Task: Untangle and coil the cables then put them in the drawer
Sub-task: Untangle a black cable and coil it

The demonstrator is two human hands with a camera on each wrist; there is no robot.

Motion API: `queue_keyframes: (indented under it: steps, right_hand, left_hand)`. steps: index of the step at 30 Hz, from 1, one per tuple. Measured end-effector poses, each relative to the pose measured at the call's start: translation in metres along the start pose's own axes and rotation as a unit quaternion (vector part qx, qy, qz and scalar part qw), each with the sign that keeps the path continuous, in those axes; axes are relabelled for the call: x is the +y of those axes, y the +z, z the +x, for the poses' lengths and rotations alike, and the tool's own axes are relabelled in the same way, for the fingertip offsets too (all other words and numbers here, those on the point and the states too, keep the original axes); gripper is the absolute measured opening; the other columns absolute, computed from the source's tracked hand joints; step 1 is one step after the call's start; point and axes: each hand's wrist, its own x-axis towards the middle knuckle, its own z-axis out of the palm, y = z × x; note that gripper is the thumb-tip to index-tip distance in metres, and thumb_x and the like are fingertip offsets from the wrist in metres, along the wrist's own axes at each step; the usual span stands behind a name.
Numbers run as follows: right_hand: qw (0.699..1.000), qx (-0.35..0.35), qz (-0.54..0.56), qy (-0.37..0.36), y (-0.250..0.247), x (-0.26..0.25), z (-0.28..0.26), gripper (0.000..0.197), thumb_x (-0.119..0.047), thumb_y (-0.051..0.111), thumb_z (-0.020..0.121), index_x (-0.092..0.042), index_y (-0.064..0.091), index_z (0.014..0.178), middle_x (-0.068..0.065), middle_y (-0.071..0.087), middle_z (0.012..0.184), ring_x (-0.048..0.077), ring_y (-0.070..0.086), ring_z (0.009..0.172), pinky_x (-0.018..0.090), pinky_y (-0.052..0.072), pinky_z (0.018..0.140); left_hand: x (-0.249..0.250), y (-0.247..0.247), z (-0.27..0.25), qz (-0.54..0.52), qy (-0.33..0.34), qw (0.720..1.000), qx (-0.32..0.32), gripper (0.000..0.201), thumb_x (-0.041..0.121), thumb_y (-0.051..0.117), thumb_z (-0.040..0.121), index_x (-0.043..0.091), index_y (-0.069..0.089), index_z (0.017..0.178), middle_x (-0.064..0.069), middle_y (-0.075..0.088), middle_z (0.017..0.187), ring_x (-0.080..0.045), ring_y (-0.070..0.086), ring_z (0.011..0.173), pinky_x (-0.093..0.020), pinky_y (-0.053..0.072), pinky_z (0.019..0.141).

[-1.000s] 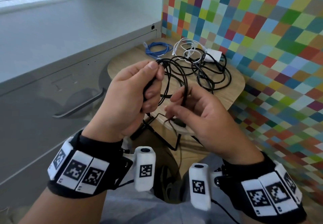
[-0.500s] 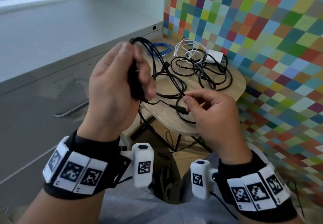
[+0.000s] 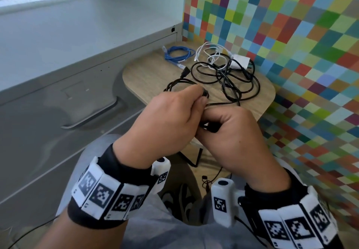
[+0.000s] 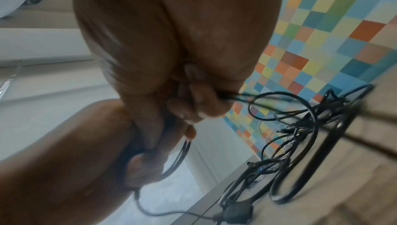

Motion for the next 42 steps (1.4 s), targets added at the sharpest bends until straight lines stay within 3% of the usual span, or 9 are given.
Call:
queue_keyframes:
  steps: [4,7,13,17,23,29,33,38,42]
  right_hand:
    - [0.999,0.014,0.033,0.037,-0.023,0.001,-0.001,0.014,-0.017,0.086,0.082,-0.03,0.082,0.085,-0.019,0.077,0.078,0.0,0.071,0.068,0.011,0.051,0.061]
    - [0.997,0.068,0.023,0.033,-0.044,0.004,-0.001,0.016,-0.018,0.086,0.08,-0.033,0.08,0.084,-0.021,0.077,0.081,0.003,0.074,0.075,0.014,0.056,0.066]
    - [0.982,0.183,0.017,0.05,-0.05,0.019,0.002,0.017,-0.019,0.081,0.089,-0.035,0.078,0.09,-0.02,0.077,0.081,0.0,0.073,0.074,0.009,0.051,0.066]
    - [0.984,0.148,-0.01,0.099,-0.033,0.028,0.002,0.012,-0.019,0.078,0.092,-0.029,0.08,0.097,-0.015,0.075,0.072,-0.005,0.068,0.066,0.007,0.047,0.058]
    - [0.984,0.066,-0.131,0.099,-0.003,0.02,0.003,0.01,-0.032,0.076,0.093,-0.032,0.082,0.101,-0.018,0.078,0.091,-0.004,0.07,0.087,0.023,0.058,0.08]
    - [0.977,0.02,-0.211,0.0,0.01,0.005,0.004,0.025,-0.036,0.055,0.094,-0.029,0.078,0.087,-0.003,0.073,0.075,0.021,0.067,0.067,0.038,0.054,0.057]
    - [0.988,0.012,-0.153,-0.002,0.012,0.0,0.002,0.015,-0.022,0.059,0.083,-0.025,0.071,0.075,-0.017,0.049,0.052,0.005,0.048,0.049,0.012,0.032,0.046]
    - [0.994,-0.029,-0.053,0.093,0.007,0.004,0.001,0.018,-0.016,0.066,0.098,-0.026,0.081,0.099,-0.023,0.058,0.056,-0.001,0.057,0.052,0.009,0.038,0.051]
    - [0.994,-0.044,-0.036,0.094,0.009,0.0,0.002,0.041,-0.012,0.065,0.097,-0.042,0.065,0.068,-0.025,0.059,0.053,0.005,0.053,0.048,0.012,0.036,0.048]
  left_hand:
    - [-0.009,-0.009,0.001,-0.033,-0.072,0.987,-0.142,0.035,0.029,0.048,0.106,0.024,0.059,0.073,0.002,0.054,0.056,-0.014,0.051,0.053,-0.033,0.042,0.053]
    - [-0.02,-0.018,-0.002,-0.246,-0.134,0.93,-0.238,0.043,0.036,0.048,0.107,0.015,0.074,0.08,0.005,0.039,0.05,-0.014,0.032,0.044,-0.026,0.03,0.044]
    - [-0.023,-0.025,-0.002,-0.636,-0.165,0.743,-0.129,0.036,0.031,0.037,0.103,0.018,0.053,0.074,0.007,0.03,0.057,-0.009,0.023,0.045,-0.026,0.014,0.043]
    - [-0.017,-0.028,0.002,-0.707,-0.154,0.69,-0.029,0.032,0.033,0.031,0.107,0.019,0.047,0.083,0.008,0.038,0.06,-0.007,0.036,0.042,-0.021,0.028,0.041]
    - [0.004,-0.009,0.004,-0.586,-0.115,0.798,0.076,0.028,0.023,0.033,0.109,0.012,0.047,0.088,-0.007,0.073,0.081,-0.028,0.076,0.077,-0.025,0.051,0.048]
    - [0.014,0.005,0.0,-0.216,-0.048,0.973,0.068,0.02,0.021,0.046,0.107,0.017,0.06,0.092,0.015,0.077,0.096,-0.006,0.073,0.089,-0.034,0.057,0.069]
    - [0.011,0.006,-0.001,-0.111,-0.007,0.99,0.089,0.018,0.021,0.05,0.105,0.015,0.063,0.094,0.016,0.074,0.095,-0.005,0.068,0.082,-0.032,0.052,0.07]
    - [0.012,0.002,-0.001,-0.155,-0.035,0.981,0.109,0.023,0.019,0.049,0.108,0.007,0.06,0.091,0.018,0.075,0.093,-0.011,0.069,0.074,-0.025,0.053,0.063]
    - [0.011,0.005,-0.001,-0.138,-0.027,0.986,0.092,0.021,0.02,0.049,0.108,0.016,0.057,0.088,0.018,0.075,0.093,-0.003,0.063,0.075,-0.018,0.045,0.063]
